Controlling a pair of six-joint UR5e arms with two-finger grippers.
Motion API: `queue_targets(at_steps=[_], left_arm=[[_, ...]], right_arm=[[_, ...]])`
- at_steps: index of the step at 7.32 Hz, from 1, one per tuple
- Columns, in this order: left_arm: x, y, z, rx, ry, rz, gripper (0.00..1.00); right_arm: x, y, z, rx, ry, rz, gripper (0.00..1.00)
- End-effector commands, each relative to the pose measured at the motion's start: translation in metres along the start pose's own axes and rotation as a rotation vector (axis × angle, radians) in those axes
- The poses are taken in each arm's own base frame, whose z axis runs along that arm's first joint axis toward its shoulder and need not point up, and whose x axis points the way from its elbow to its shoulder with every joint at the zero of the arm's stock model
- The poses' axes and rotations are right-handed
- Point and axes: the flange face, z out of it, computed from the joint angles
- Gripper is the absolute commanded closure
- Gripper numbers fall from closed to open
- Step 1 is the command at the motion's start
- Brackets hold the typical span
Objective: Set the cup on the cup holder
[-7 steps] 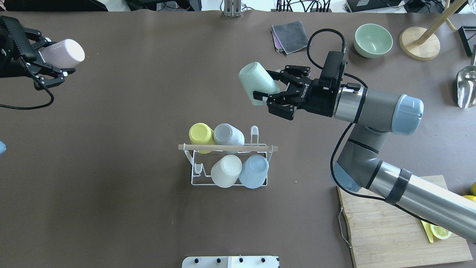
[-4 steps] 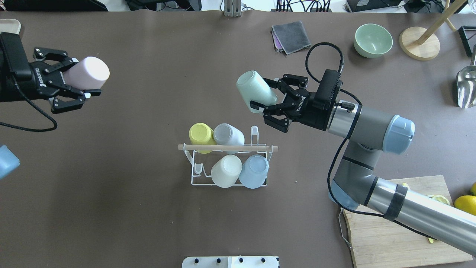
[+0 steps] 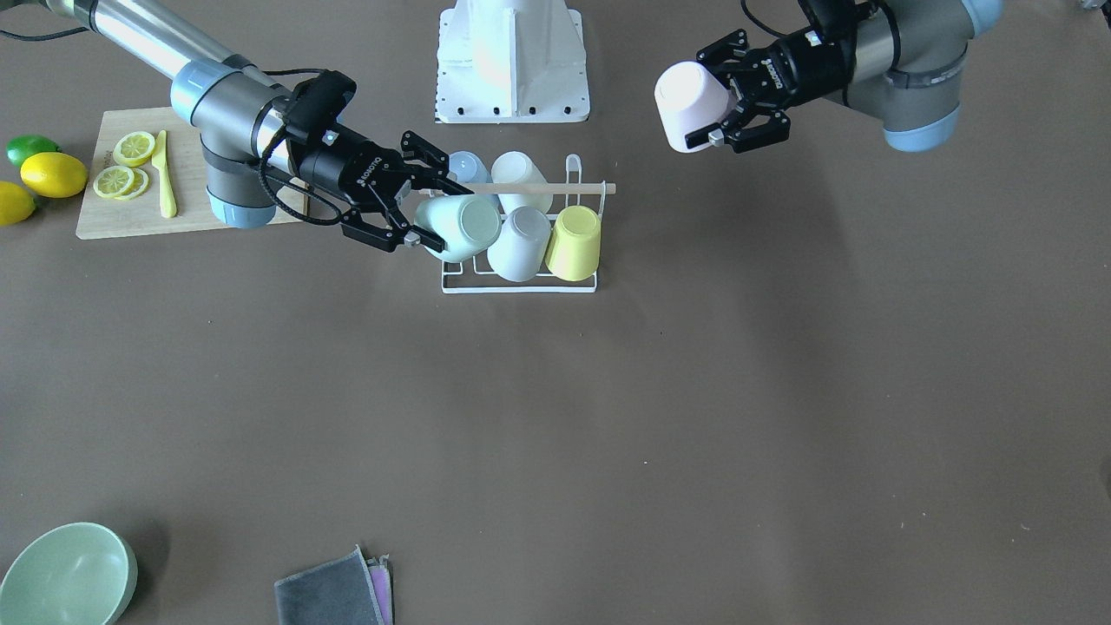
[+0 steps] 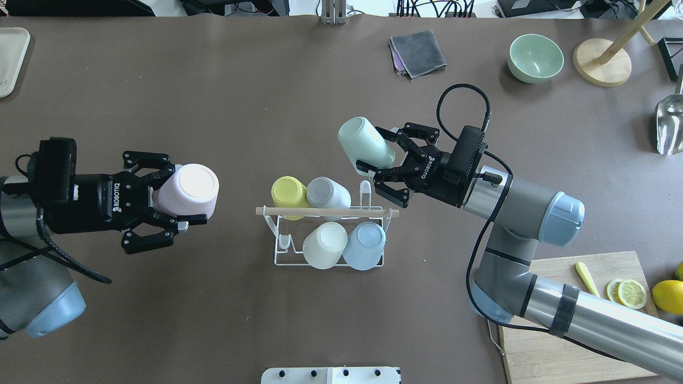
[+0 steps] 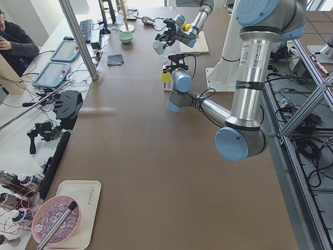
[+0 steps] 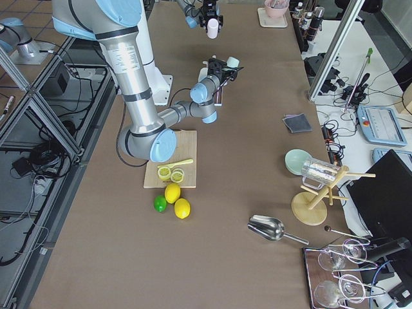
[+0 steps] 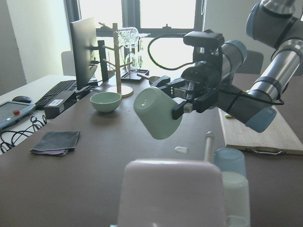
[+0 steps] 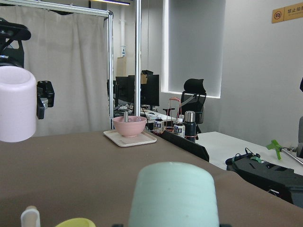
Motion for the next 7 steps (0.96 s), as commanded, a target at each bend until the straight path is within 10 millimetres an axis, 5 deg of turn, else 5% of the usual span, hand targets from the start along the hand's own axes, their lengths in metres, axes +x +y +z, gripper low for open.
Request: queue_targets(at_steps=[1, 4, 7], left_arm=[[0.017, -0.001, 0.038, 0.084, 0.024, -0.018, 1.00], [0.011, 0.017, 0.095, 0.090, 0.052, -0.025, 1.00], [0.022, 0.048, 0.103, 0.143, 0.047, -0.039, 1.00]], right_arm=[[-0.012, 0.014, 0.002, -0.015, 0.003, -0.004, 0.96], [-0.015, 0.021, -0.001, -0.025, 0.002, -0.007, 0.96], [-0.018, 0.024, -0.002, -0.032, -0.002, -0.004, 0.95]])
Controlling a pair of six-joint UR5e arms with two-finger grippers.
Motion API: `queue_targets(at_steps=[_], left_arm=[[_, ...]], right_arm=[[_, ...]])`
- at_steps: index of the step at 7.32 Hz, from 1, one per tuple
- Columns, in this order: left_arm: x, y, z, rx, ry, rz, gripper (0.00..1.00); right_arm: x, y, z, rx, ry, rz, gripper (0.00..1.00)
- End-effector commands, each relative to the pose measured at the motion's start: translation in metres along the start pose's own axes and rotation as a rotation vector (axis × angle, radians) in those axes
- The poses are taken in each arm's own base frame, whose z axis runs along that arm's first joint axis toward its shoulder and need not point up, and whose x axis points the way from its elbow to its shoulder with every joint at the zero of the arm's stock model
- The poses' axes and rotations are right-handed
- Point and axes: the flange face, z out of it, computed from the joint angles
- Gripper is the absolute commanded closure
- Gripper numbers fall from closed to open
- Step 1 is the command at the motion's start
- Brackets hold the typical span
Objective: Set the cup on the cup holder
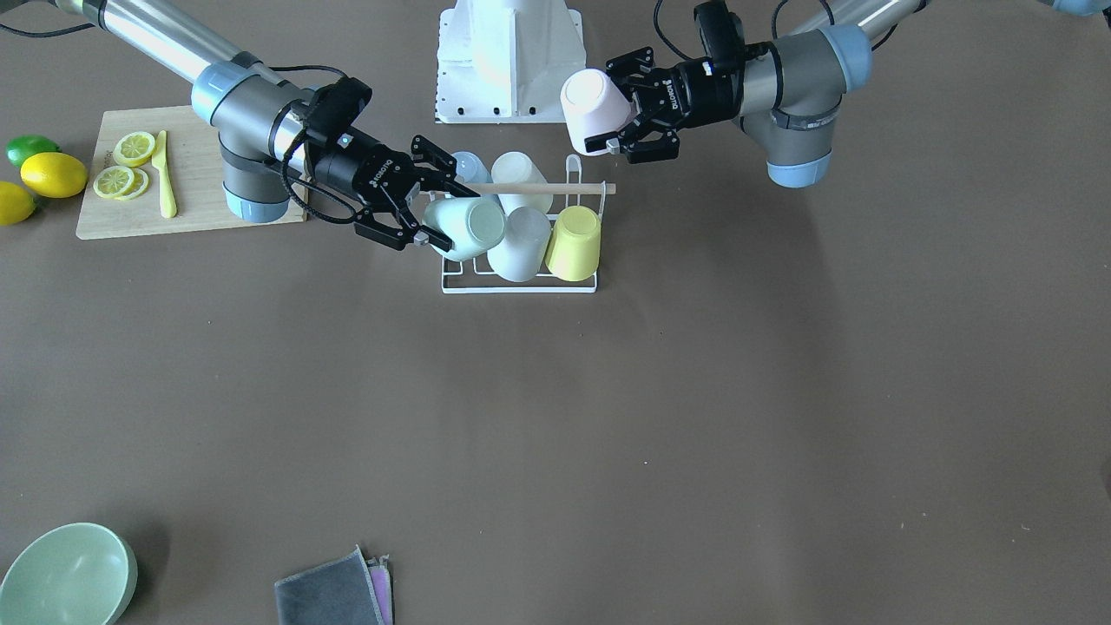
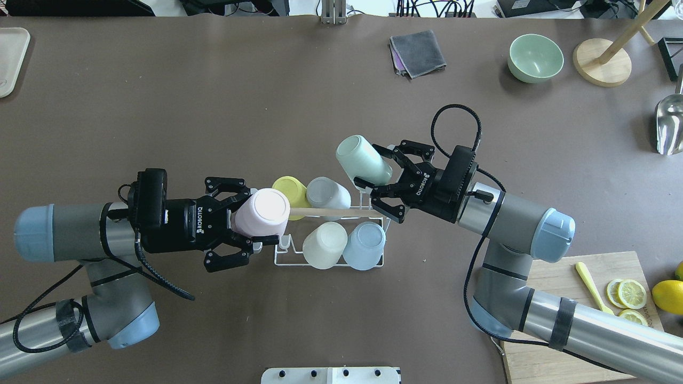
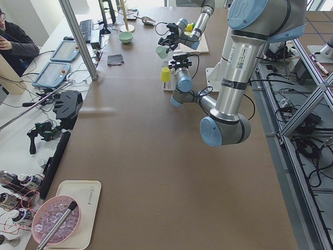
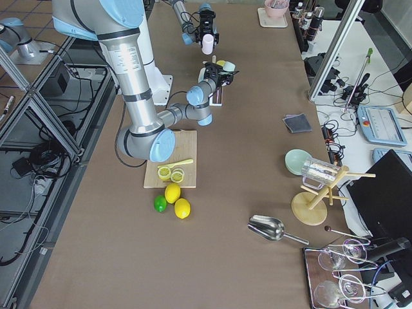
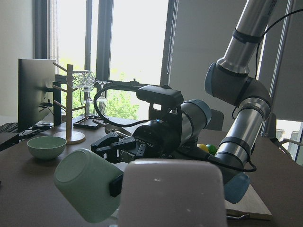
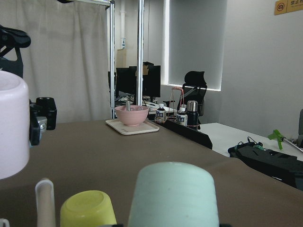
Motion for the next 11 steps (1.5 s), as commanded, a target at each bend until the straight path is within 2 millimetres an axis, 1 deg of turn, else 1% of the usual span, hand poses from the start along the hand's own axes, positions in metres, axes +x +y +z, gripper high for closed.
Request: queue_targets(at_steps=[1, 2, 3, 4, 5, 6, 8, 9, 10, 11], left_arm=[[-0.003, 0.016, 0.015, 0.009, -0.010, 0.029, 1.00], [-0.006, 0.019, 0.025, 0.006, -0.011, 0.044, 1.00], [-0.007, 0.020, 0.027, 0.004, -0.012, 0.045, 1.00], [-0.009, 0.025, 0.027, -0.008, -0.014, 0.042, 1.00], [-0.003, 0.033, 0.029, -0.022, -0.006, 0.031, 1.00], [-0.002, 0.034, 0.030, -0.021, -0.003, 0.028, 1.00], [0.003, 0.036, 0.032, -0.028, 0.012, 0.015, 1.00], [0.004, 0.034, 0.032, -0.025, 0.017, 0.014, 1.00], [0.005, 0.034, 0.032, -0.023, 0.017, 0.013, 1.00], [0.005, 0.034, 0.032, -0.024, 0.018, 0.013, 1.00]], right_arm=[[-0.003, 0.002, 0.000, -0.004, -0.004, 0.001, 0.94], [-0.002, 0.003, -0.002, -0.006, -0.004, -0.001, 0.93], [-0.002, 0.005, -0.004, -0.009, -0.003, -0.001, 0.84], [-0.001, 0.007, -0.008, -0.015, -0.001, -0.002, 0.62], [0.000, 0.007, -0.009, -0.017, -0.001, -0.007, 0.02], [0.002, 0.008, -0.012, -0.019, 0.003, -0.018, 0.00], [0.012, -0.001, -0.026, 0.018, 0.002, -0.023, 0.00], [0.017, -0.001, -0.030, 0.015, 0.005, -0.028, 0.00], [0.023, -0.005, -0.037, 0.014, 0.000, -0.033, 0.00], [0.039, -0.008, -0.047, -0.010, -0.016, -0.048, 0.00]])
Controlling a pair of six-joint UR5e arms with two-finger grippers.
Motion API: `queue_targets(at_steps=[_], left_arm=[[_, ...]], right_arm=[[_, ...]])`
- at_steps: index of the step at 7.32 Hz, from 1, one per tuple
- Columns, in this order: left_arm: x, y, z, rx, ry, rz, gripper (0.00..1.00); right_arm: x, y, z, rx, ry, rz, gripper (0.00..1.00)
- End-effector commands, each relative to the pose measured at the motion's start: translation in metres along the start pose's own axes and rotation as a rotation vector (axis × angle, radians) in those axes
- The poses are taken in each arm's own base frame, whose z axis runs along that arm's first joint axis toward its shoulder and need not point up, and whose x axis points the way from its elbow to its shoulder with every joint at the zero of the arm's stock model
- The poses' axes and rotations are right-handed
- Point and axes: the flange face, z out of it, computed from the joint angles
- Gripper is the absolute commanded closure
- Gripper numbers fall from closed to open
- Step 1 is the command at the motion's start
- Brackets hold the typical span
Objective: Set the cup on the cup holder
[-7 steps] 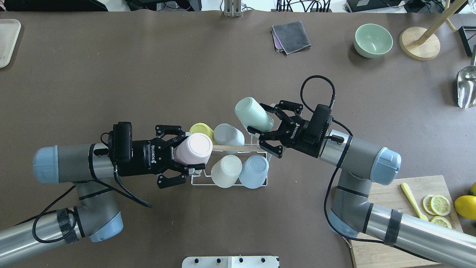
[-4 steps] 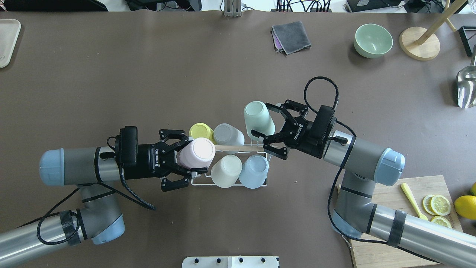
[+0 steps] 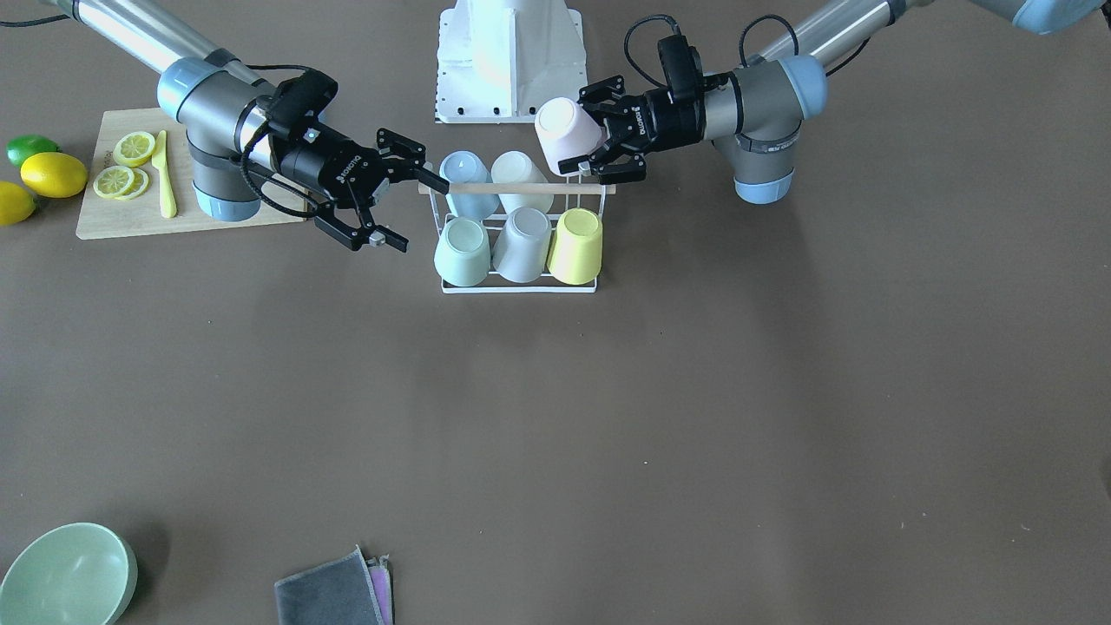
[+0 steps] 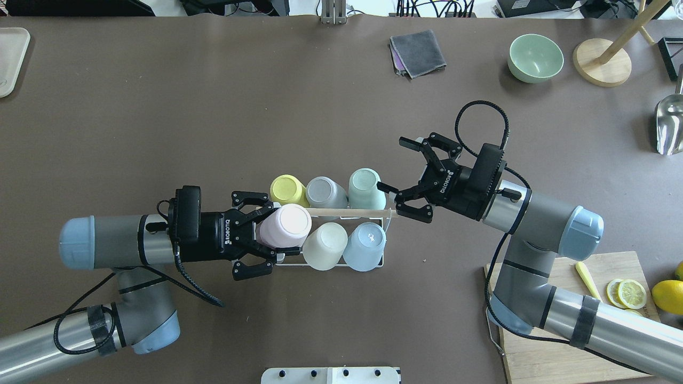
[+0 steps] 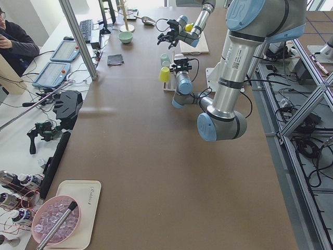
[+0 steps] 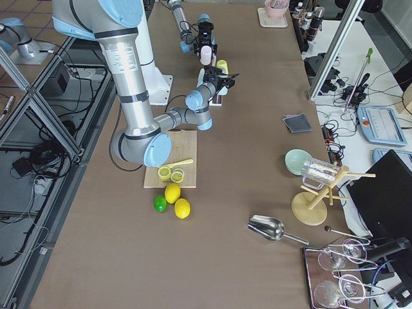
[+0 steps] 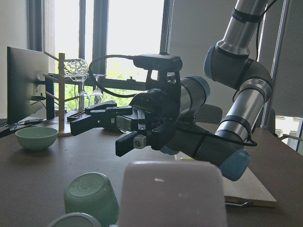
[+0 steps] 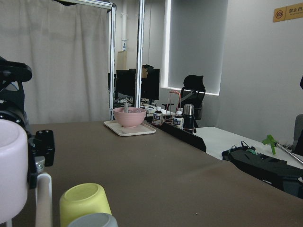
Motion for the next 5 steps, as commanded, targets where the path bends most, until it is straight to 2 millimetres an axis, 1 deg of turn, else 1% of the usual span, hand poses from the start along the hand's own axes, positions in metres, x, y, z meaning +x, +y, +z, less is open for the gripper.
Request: queue_targets(at_steps=[1, 2, 3, 4, 5], left_arm=[[0.001, 0.000, -0.001, 0.002, 0.003, -0.001, 1.00], [0.001, 0.000, -0.002, 0.000, 0.002, 0.002, 0.39], [0.002, -0.001, -0.001, 0.006, 0.005, 0.004, 0.01], [0.002, -0.002, 0.000, 0.007, 0.006, 0.003, 0.01], [0.002, -0.002, 0.000, 0.007, 0.004, 0.002, 0.01]], right_arm=[[0.045, -0.001, -0.034, -0.087, -0.057, -0.037, 0.00], [0.086, -0.007, -0.054, -0.203, -0.118, -0.062, 0.00], [0.132, -0.011, -0.083, -0.345, -0.180, -0.053, 0.00], [0.168, -0.014, -0.112, -0.468, -0.193, -0.010, 0.00], [0.195, -0.011, -0.142, -0.594, -0.187, 0.073, 0.00]])
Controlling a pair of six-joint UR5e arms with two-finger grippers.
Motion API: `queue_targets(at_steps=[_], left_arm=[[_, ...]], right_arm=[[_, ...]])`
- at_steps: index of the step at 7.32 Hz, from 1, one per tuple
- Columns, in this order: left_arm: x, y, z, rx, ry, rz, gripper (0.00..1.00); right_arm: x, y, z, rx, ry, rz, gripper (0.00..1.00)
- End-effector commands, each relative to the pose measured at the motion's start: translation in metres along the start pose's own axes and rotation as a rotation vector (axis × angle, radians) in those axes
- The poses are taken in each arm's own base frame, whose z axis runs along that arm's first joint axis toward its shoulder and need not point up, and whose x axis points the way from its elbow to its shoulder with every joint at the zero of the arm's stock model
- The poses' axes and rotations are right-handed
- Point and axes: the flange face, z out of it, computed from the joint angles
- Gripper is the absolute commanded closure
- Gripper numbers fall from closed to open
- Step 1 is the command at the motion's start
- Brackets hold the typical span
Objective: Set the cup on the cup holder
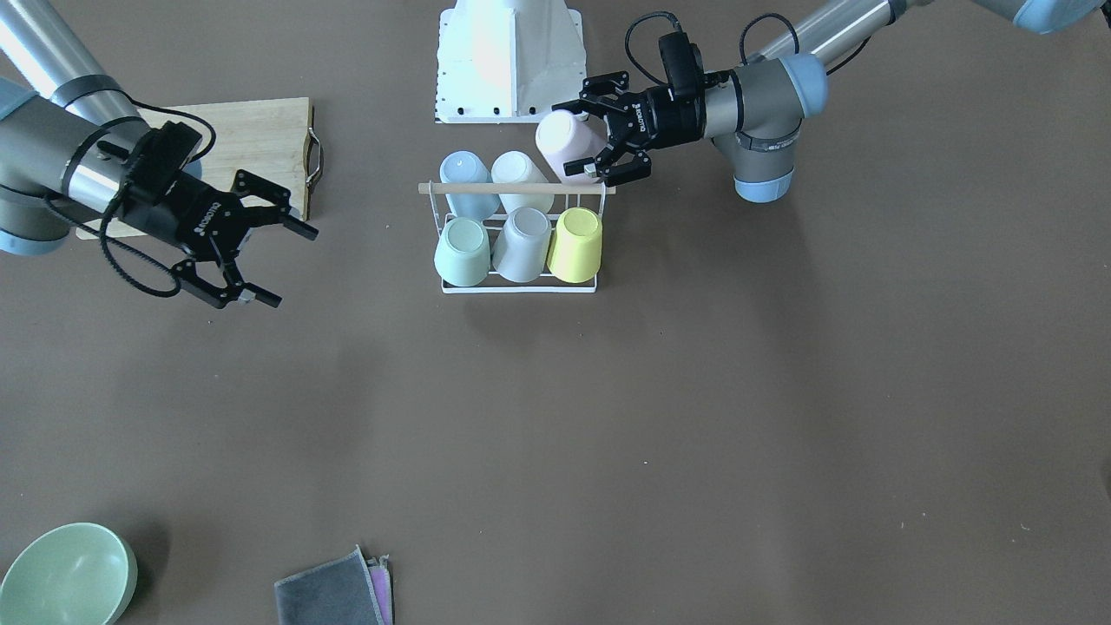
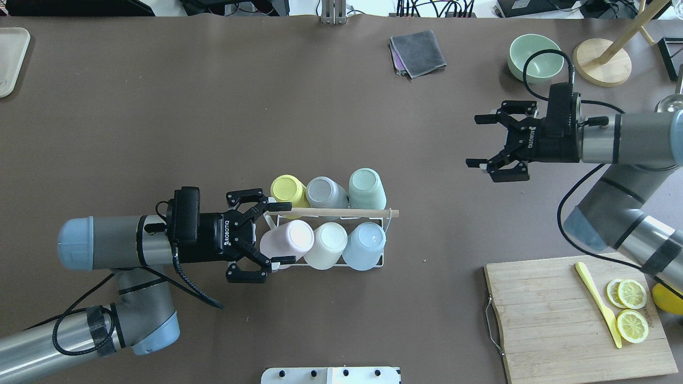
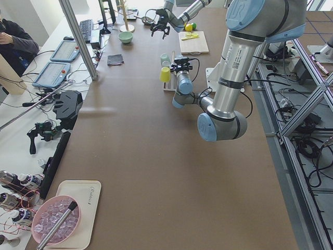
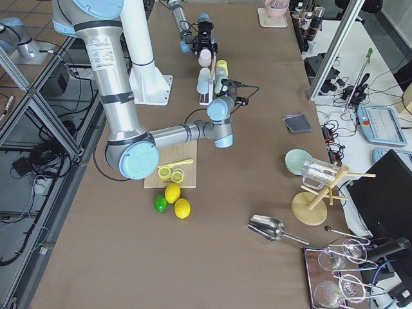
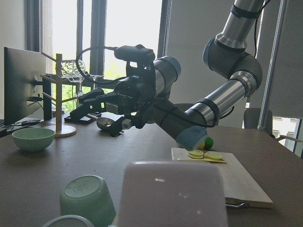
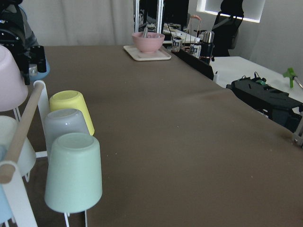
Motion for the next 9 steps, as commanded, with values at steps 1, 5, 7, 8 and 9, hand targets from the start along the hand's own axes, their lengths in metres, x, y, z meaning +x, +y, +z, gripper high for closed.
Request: queue_targets(at_steps=[1, 5, 7, 8, 9], left_arm=[[0.000, 0.000, 0.000, -0.001, -0.001, -0.002, 0.01], [-0.003, -0.033, -0.003, -0.017, -0.033, -0.117, 0.01], [-0.035, -0.070, -0.026, -0.212, -0.195, -0.131, 0.01], [-0.072, -0.100, -0.044, -0.351, -0.334, -0.145, 0.01], [-0.112, -0.126, -0.065, -0.507, -0.475, -0.192, 0.01]], right_arm=[[0.061, 0.030, -0.080, -0.268, -0.039, 0.254, 0.00], [0.165, 0.066, -0.176, -0.551, 0.277, 0.843, 0.00], [0.194, 0.096, -0.244, -0.633, 0.511, 1.025, 0.00], [0.200, 0.115, -0.285, -0.669, 0.624, 1.112, 0.00], [0.192, 0.147, -0.332, -0.708, 0.721, 1.216, 0.00]])
